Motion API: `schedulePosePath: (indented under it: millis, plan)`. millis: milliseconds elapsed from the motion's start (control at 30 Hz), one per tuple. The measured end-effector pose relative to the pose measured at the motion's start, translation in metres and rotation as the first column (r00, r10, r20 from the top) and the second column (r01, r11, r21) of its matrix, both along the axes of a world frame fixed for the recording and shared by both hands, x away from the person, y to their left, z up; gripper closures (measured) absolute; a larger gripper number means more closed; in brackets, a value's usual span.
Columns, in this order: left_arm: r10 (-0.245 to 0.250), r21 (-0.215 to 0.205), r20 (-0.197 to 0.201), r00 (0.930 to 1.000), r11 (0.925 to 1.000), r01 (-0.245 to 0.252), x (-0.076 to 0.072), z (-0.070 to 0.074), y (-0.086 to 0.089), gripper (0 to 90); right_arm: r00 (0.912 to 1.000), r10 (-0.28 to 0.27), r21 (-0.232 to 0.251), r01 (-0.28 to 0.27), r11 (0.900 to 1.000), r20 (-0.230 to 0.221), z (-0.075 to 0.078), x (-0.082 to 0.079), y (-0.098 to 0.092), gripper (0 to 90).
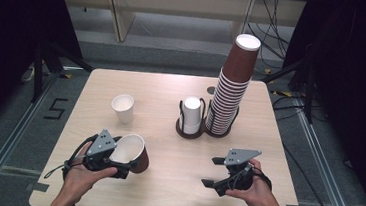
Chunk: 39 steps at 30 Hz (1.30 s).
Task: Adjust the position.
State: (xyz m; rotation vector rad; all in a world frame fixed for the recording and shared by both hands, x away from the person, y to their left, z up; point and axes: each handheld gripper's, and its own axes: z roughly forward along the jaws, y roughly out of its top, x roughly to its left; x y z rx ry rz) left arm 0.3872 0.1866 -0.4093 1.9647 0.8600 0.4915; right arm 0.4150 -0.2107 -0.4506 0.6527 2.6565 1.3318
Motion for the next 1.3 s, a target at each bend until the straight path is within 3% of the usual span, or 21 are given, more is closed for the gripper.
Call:
schedulePosePath:
  millis: [400, 500, 533, 667, 733, 1033, 1167, 1300]
  plan:
    - [0.021, 0.023, 0.000, 0.9998, 0.9995, -0.021, 0.001, 0.005, 0.011, 11.3, 0.9994, -0.033, -0.002, 0.033, 0.999, -0.010, -0.004, 0.000, -0.008, 17.0]
    - [0.020, 0.056, -0.005, 0.9998, 0.9982, -0.020, 0.000, 0.006, 0.014, 11.3, 0.9992, -0.035, -0.002, 0.035, 0.999, -0.019, -0.004, 0.000, -0.009, 17.1]
    - [0.029, 0.035, -0.004, 0.9996, 0.9990, -0.029, 0.000, 0.005, 0.014, 11.3, 0.9995, -0.031, -0.006, 0.031, 1.000, -0.004, -0.004, 0.000, -0.009, 17.1]
    - [0.041, 0.053, -0.008, 0.9991, 0.9978, -0.041, 0.001, 0.005, 0.017, 11.2, 0.9993, -0.036, -0.008, 0.036, 0.999, -0.009, -0.007, 0.001, -0.010, 17.1]
    - [0.036, 0.082, -0.013, 0.9993, 0.9960, -0.035, 0.002, 0.006, 0.020, 11.2, 0.9988, -0.043, -0.007, 0.043, 0.999, -0.022, -0.007, 0.000, -0.010, 17.1]
    - [0.079, 0.103, -0.020, 0.9967, 0.9918, -0.076, 0.008, 0.008, 0.034, 11.1, 0.9981, -0.055, -0.017, 0.055, 0.998, -0.027, -0.010, 0.001, -0.014, 17.3]
    - [0.096, 0.140, -0.016, 0.9952, 0.9857, -0.093, 0.011, 0.009, 0.040, 11.1, 0.9977, -0.060, -0.021, 0.060, 0.998, -0.030, -0.011, 0.001, -0.016, 17.3]
    - [0.127, 0.132, -0.022, 0.9916, 0.9836, -0.123, 0.017, 0.006, 0.045, 11.0, 0.9974, -0.067, -0.024, 0.066, 0.998, -0.027, -0.012, 0.001, -0.017, 17.3]
